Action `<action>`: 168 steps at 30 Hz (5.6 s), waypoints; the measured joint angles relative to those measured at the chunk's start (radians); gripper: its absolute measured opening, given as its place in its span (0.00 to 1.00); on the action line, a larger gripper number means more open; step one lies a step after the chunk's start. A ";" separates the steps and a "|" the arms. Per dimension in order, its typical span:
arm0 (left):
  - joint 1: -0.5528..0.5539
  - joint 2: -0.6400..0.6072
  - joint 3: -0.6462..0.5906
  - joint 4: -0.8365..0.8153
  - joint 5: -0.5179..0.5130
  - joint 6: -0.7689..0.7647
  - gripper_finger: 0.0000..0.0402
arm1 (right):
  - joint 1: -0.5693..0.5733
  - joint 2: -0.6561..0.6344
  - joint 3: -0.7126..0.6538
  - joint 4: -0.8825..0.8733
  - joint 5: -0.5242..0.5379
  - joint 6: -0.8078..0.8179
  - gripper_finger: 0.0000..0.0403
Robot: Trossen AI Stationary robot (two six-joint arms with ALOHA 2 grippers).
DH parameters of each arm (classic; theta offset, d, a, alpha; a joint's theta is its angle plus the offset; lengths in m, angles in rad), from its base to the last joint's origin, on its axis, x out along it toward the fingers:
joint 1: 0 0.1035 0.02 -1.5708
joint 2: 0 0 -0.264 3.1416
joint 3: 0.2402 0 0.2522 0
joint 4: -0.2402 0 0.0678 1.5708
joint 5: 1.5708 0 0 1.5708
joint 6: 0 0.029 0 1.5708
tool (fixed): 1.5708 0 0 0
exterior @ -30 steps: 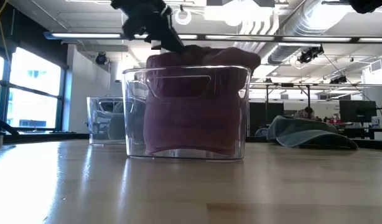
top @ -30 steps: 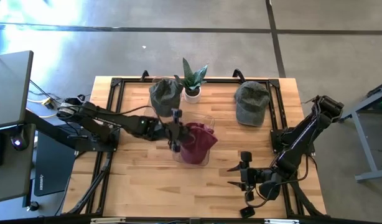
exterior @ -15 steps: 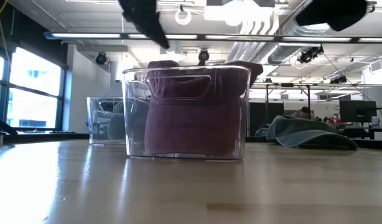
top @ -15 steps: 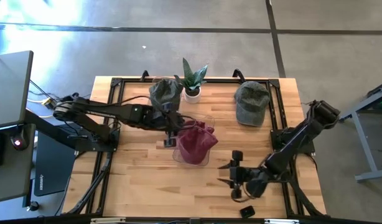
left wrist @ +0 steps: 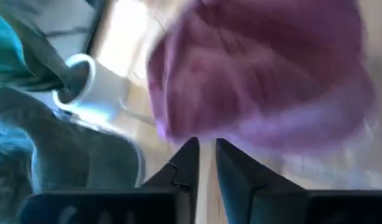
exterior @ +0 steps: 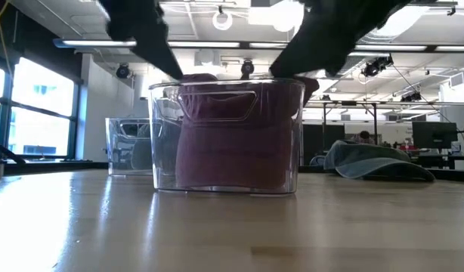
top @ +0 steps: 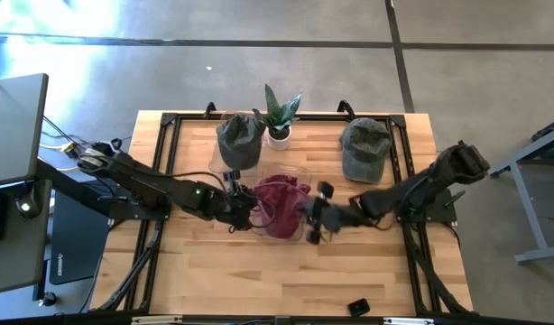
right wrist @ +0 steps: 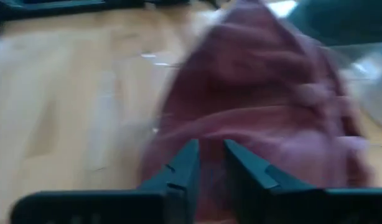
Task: Pick & Place hat
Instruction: Put the red cap into the bottom transparent bin, then put the black cap into the top transparent bin
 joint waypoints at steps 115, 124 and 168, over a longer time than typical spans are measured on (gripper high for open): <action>-0.382 0.052 -0.123 -0.200 -0.160 -0.518 0.01 | -0.395 0.117 -0.254 -0.719 0.318 -0.106 0.54; -0.382 0.052 -0.123 -0.200 -0.160 -0.518 0.01 | -0.396 0.151 -0.254 -0.774 0.486 0.006 0.30; -0.549 0.052 0.117 -0.260 -0.405 -0.405 0.01 | 0.369 -0.139 0.289 -0.941 0.972 0.280 0.02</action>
